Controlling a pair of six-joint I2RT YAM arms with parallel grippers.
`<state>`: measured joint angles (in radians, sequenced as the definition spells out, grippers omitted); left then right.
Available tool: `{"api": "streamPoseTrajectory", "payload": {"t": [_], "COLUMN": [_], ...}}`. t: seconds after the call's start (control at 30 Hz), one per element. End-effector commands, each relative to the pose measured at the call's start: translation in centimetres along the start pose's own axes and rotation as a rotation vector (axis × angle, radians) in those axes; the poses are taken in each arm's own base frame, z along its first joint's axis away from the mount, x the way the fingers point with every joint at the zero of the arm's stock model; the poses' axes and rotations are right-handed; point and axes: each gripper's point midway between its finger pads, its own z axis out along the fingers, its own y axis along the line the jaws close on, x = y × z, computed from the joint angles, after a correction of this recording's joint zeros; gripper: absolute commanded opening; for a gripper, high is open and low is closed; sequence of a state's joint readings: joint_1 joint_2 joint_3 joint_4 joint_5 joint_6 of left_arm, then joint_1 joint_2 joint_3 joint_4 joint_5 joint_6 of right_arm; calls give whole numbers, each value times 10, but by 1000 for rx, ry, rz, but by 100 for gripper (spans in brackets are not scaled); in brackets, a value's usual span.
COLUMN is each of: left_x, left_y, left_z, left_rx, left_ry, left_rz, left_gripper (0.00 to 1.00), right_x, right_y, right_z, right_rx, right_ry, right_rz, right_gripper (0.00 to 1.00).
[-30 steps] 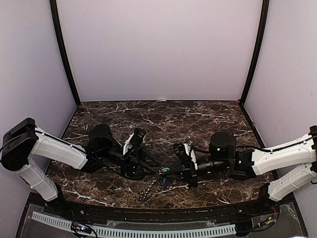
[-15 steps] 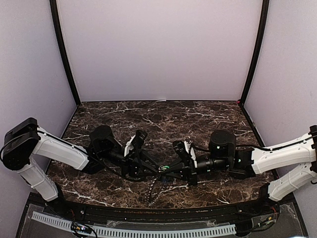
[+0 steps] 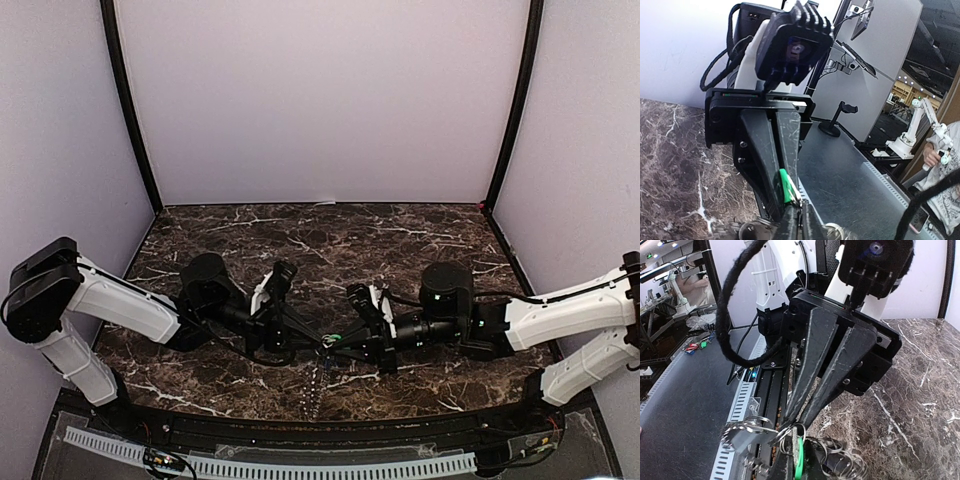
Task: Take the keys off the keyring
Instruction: Remove the hole in the key head from the split of the keyring.
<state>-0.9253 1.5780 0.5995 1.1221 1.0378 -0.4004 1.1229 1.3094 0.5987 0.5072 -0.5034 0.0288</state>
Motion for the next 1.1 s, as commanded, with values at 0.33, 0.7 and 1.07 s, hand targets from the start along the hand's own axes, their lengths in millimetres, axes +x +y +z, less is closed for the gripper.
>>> {"api": "streamPoseTrajectory", "payload": {"t": [0.33,0.7,1.07], "left_x": [1,-11,-21], "left_y": [-6,12,26], "left_z": [-1,-6,-19], "left_rx": [17,-102,-198], "left_ry": [-22,-88,-165], "left_rz": [17,9,-36], "left_gripper": [0,0,0], "right_x": [-24,-17,-7], "right_y": [-17,-14,-6], "right_z": [-21,-30,-21], "right_rx": [130,146,220], "right_ry": [-82,-67,-1], "right_rz": [-20,-4,-68], "right_gripper": [0,0,0]}}
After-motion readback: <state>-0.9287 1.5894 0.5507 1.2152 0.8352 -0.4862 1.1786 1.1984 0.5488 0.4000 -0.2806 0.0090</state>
